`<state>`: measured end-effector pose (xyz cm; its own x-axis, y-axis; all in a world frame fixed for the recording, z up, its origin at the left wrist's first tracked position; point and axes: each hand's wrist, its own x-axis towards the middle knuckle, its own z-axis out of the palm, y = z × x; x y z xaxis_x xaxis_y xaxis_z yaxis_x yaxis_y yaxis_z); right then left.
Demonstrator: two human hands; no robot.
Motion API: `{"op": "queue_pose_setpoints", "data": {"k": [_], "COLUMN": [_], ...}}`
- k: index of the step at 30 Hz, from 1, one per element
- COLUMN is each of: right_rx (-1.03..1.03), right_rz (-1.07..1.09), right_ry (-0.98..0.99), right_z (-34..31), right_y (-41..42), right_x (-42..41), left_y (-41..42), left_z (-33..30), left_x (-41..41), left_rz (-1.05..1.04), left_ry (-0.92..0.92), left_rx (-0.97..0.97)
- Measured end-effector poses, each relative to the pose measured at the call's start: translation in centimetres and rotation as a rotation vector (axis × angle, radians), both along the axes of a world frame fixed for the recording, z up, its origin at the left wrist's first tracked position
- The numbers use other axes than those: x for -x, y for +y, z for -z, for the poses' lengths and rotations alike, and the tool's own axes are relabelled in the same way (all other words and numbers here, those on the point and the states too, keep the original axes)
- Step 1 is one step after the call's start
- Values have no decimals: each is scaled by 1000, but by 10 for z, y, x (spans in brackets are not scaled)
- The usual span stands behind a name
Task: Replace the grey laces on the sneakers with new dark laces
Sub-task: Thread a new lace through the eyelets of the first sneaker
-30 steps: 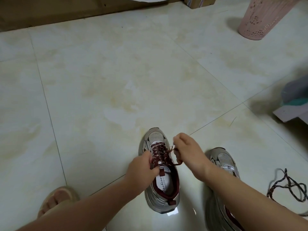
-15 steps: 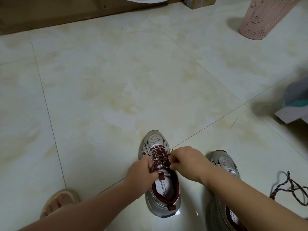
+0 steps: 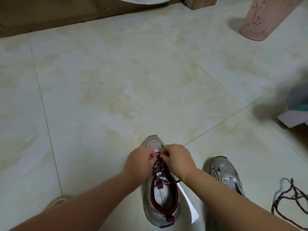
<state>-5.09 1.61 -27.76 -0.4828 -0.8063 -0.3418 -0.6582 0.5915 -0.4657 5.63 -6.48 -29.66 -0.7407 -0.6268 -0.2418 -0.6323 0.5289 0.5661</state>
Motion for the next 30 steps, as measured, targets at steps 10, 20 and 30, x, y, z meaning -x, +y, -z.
{"op": "queue_pose_setpoints", "data": {"k": [10, 20, 30], "right_rx": [-228, -246, -16], "right_rz": [-432, -168, 129], "right_ry": [209, 45, -230], "right_z": [-16, -3, 13], "right_y": [-18, -13, 12], "right_x": [-6, 2, 10], "left_y": [0, -6, 5], "left_z": [-4, 15, 16], "left_x": [15, 3, -6], "left_rz": [98, 15, -46], "left_ry": [-222, -97, 20], "left_rx": [51, -194, -164]}}
